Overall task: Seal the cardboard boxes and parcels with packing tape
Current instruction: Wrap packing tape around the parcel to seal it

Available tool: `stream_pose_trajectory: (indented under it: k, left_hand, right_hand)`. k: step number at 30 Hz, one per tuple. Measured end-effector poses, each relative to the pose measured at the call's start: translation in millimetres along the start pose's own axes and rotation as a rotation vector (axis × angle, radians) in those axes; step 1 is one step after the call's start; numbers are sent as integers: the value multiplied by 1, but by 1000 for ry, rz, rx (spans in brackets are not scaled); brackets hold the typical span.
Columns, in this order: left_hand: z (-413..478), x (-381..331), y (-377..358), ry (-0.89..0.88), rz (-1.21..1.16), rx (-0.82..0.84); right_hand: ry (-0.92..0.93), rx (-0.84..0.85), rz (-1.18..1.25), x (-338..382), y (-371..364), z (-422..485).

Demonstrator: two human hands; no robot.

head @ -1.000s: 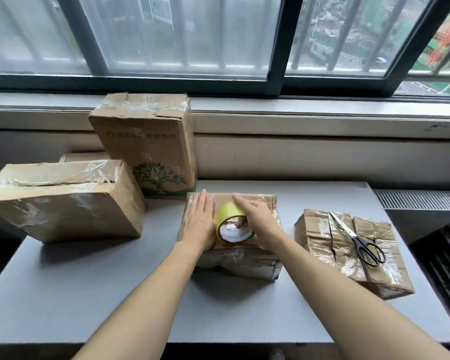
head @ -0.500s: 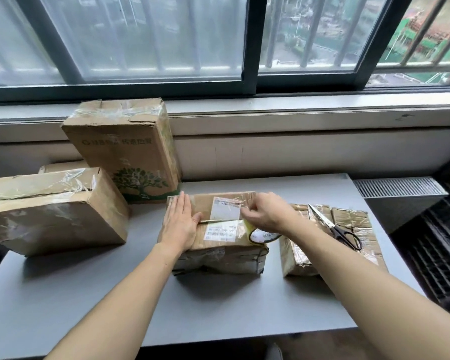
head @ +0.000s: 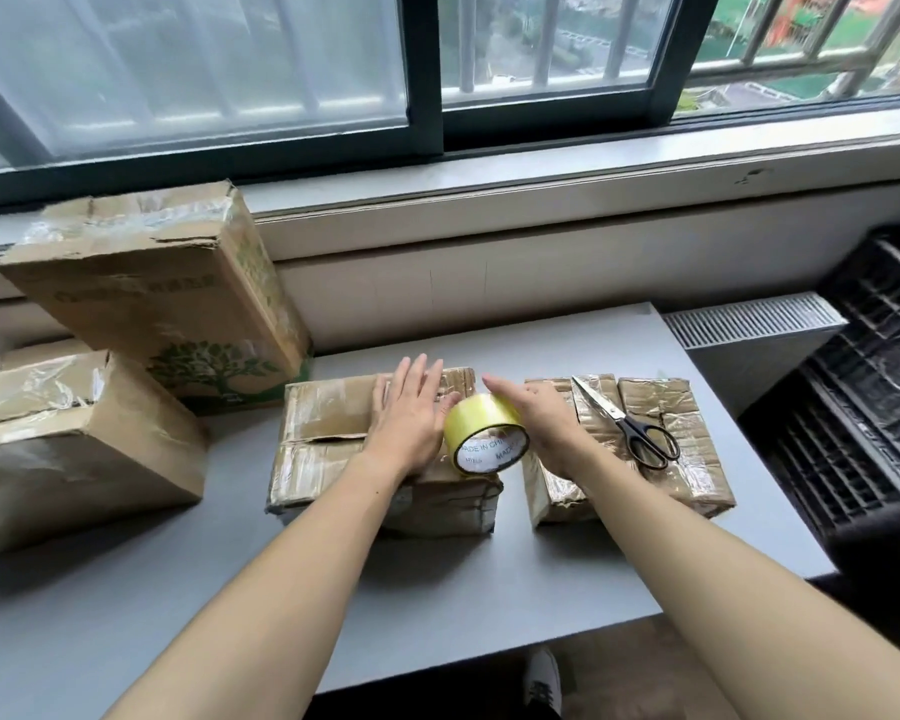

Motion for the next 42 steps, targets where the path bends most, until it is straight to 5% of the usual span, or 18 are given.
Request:
stream_pose_trajectory:
  k: [5,9,15,36,42]
  left_hand:
    - [2,9,-3,9,51,-13]
    - [1,9,-5,17,33,-8]
    - [1,8,-4,12,39,-1]
    - [-16,41,10,206,152,98]
    - [-10,-6,21,-20,139,65]
  right_hand:
    - [-47,-122,73,-9,-7,4]
    - [136,2,-435,32,7,15]
    - [83,151,-984,22,20,10]
    - [92,119,-961,-6,-3,13]
    - [166,41,-783,11,27,10]
Point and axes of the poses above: each hand's wrist, its own z-axis towards the middle knuckle, its own y-axis out of the back of the hand, x = y × z, the point moved 7 cm from there along z, towards the middle knuckle, and after that the axes turned 10 degrees about y, right-handed, at the moved point
